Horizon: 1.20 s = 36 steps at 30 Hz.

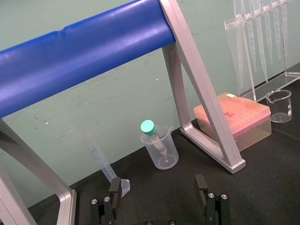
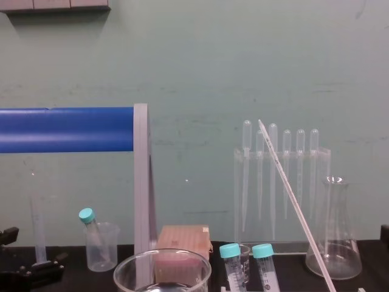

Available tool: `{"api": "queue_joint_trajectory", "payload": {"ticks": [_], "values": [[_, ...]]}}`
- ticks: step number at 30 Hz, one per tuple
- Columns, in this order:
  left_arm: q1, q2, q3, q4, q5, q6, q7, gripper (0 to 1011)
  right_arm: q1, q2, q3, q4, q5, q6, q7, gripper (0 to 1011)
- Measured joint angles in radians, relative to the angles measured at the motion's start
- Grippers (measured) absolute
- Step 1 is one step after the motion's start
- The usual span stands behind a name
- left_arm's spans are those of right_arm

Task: Hold the thermometer with one hand and immerse one end into the beaker, then reinsert it into the test tube rack.

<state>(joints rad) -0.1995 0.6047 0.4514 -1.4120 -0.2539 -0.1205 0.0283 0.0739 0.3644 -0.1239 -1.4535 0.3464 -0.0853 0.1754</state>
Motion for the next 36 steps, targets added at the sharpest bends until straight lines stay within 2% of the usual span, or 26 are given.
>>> {"api": "queue_joint_trajectory", "payload": {"ticks": [2, 36], "values": [[0.0, 0.0, 0.0, 0.0, 0.0, 0.0, 0.0, 1008, 0.005, -0.01, 0.001, 0.015, 0.006, -0.003, 0.013, 1003], [0.0, 0.0, 0.0, 0.0, 0.0, 0.0, 0.0, 1008, 0.003, -0.002, -0.001, 0.001, 0.001, -0.002, 0.003, 1003]]}}
